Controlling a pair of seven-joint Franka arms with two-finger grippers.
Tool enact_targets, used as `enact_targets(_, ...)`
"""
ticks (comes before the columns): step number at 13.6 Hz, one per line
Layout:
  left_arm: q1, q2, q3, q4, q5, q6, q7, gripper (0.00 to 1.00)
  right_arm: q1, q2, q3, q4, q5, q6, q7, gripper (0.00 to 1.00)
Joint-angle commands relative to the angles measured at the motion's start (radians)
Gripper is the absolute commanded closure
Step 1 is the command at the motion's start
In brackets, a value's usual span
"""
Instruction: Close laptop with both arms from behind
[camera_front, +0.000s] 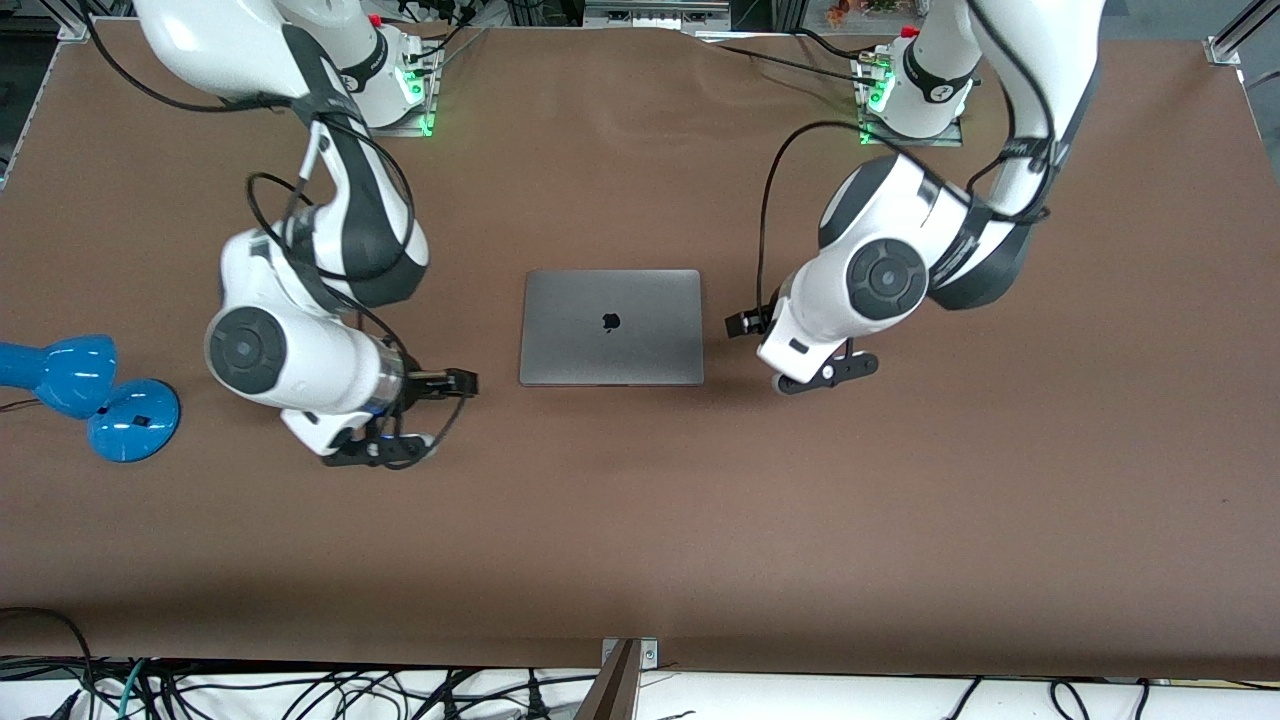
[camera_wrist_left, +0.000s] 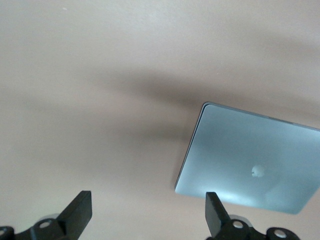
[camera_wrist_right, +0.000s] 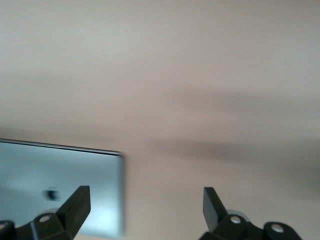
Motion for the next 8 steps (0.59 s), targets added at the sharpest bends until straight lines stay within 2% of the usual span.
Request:
enact_targets(1, 0.014, -0.093, -0.004, -0.038, 0.026, -0.066, 0.048, 0.00, -0.028, -0.121, 0.002, -0.046, -0.108, -0.057, -0.019, 0.00)
enact_targets(3, 0.043, -0.164, -0.001, -0.065, 0.027, -0.111, 0.106, 0.00, -0.071, -0.184, 0.005, -0.058, -0.107, -0.098, -0.083, 0.00)
enact_targets(8, 0.209, -0.369, -0.005, -0.192, 0.082, -0.156, 0.445, 0.00, -0.152, -0.340, 0.005, -0.133, -0.107, -0.131, -0.083, 0.00)
